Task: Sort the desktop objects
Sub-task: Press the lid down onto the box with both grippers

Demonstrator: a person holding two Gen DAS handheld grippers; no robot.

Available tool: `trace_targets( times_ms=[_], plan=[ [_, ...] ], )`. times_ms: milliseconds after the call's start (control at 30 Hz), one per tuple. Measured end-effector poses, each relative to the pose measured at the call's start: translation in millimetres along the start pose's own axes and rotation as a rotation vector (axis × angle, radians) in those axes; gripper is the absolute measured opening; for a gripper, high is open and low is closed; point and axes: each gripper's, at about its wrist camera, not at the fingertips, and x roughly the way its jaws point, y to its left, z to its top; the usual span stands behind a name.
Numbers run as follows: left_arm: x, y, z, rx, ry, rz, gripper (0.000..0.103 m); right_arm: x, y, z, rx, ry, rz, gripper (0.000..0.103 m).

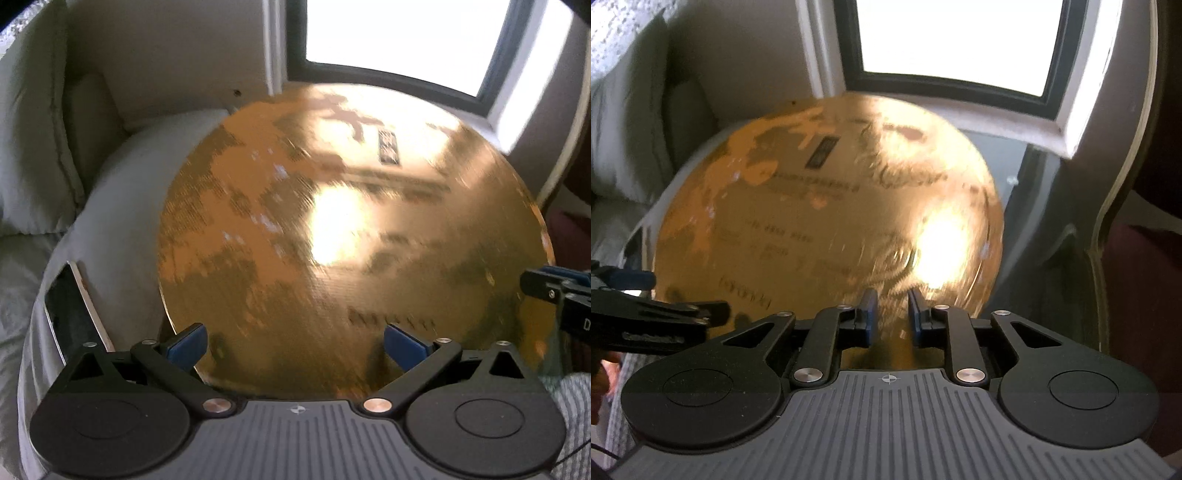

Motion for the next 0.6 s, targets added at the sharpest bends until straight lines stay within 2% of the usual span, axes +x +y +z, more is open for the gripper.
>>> trace_targets(
  times_ms=[300, 600],
  plan=[
    [28.9, 16.4, 33.5, -0.048, 0.012, 0.004, 0.102, 36.9, -2.3, 39.0, -0.010, 0.023, -0.019, 0.032],
    [41.8, 16.9, 58.8, -0.041, 0.017, 0.007, 0.103, 60.8, 0.4, 72.0, -0.041, 0.019, -0.037, 0.036]
  ],
)
